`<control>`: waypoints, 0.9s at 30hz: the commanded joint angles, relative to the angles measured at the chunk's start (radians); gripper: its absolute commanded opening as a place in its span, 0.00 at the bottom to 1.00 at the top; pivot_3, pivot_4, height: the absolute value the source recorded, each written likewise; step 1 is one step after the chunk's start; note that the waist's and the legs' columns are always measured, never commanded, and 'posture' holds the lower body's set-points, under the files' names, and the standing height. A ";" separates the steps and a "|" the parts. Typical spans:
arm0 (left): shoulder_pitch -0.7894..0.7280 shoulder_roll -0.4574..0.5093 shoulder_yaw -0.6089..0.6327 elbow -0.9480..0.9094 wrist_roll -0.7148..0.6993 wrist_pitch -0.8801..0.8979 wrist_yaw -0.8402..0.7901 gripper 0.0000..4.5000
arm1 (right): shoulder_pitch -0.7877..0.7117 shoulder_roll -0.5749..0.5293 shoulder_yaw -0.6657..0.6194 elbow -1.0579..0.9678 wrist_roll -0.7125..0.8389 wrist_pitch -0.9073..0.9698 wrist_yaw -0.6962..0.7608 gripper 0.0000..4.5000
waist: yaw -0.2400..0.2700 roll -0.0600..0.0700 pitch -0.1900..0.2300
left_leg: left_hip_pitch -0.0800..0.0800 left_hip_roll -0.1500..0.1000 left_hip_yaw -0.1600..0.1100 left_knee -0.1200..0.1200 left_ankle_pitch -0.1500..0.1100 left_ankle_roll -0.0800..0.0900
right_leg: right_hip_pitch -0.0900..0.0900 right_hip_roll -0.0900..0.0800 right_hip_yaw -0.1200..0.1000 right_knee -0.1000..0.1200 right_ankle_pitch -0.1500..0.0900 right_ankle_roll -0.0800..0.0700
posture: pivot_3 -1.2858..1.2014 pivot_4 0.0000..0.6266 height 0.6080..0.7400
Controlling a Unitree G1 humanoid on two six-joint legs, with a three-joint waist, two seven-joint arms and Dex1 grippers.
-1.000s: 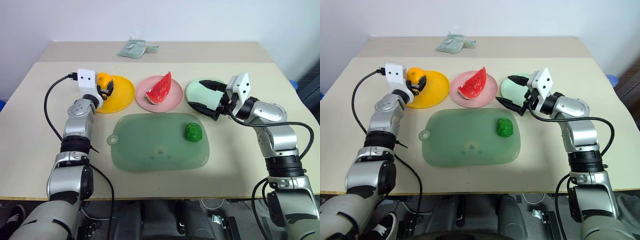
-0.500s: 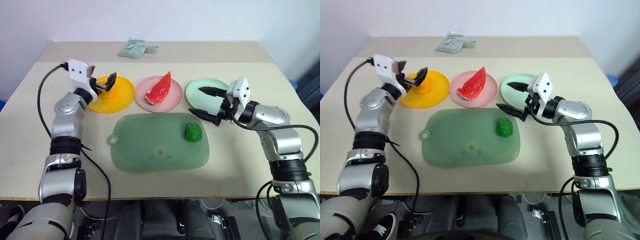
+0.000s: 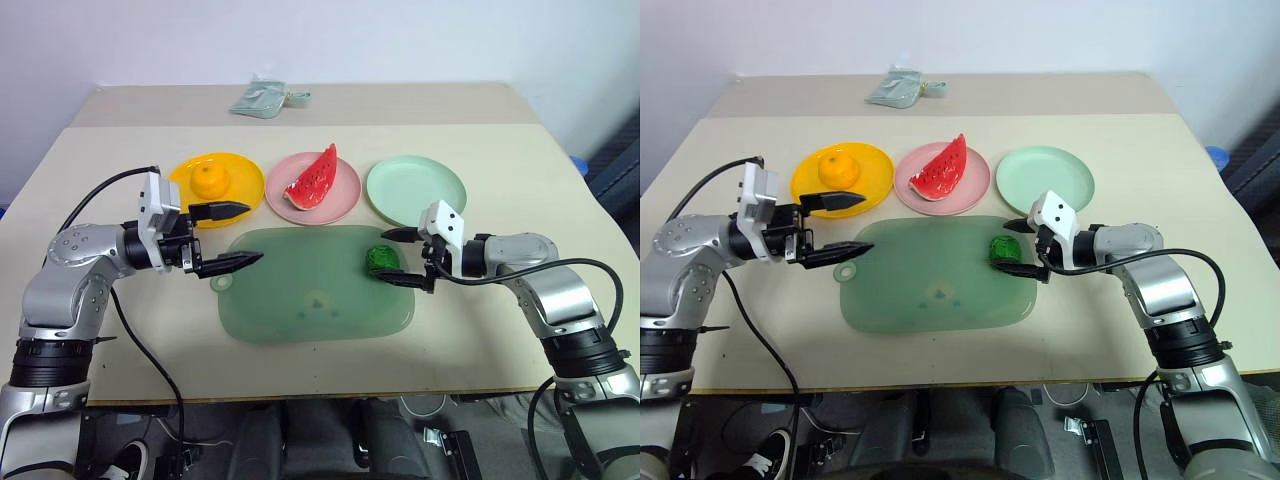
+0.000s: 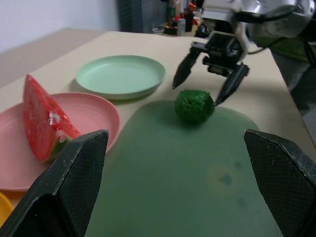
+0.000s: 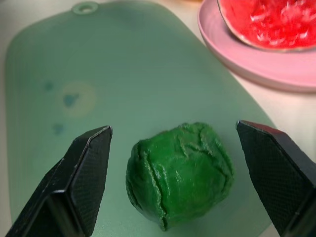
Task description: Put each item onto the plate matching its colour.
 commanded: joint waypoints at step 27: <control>-0.029 -0.094 0.005 -0.009 0.057 -0.123 0.142 1.00 | -0.372 0.195 -0.188 0.639 -0.167 -0.250 -0.475 0.99 | -0.012 0.001 0.001 | -0.001 0.000 0.000 -0.001 0.000 0.000 | -0.001 0.000 0.000 0.000 0.000 0.000 | 0.52 0.24 1.00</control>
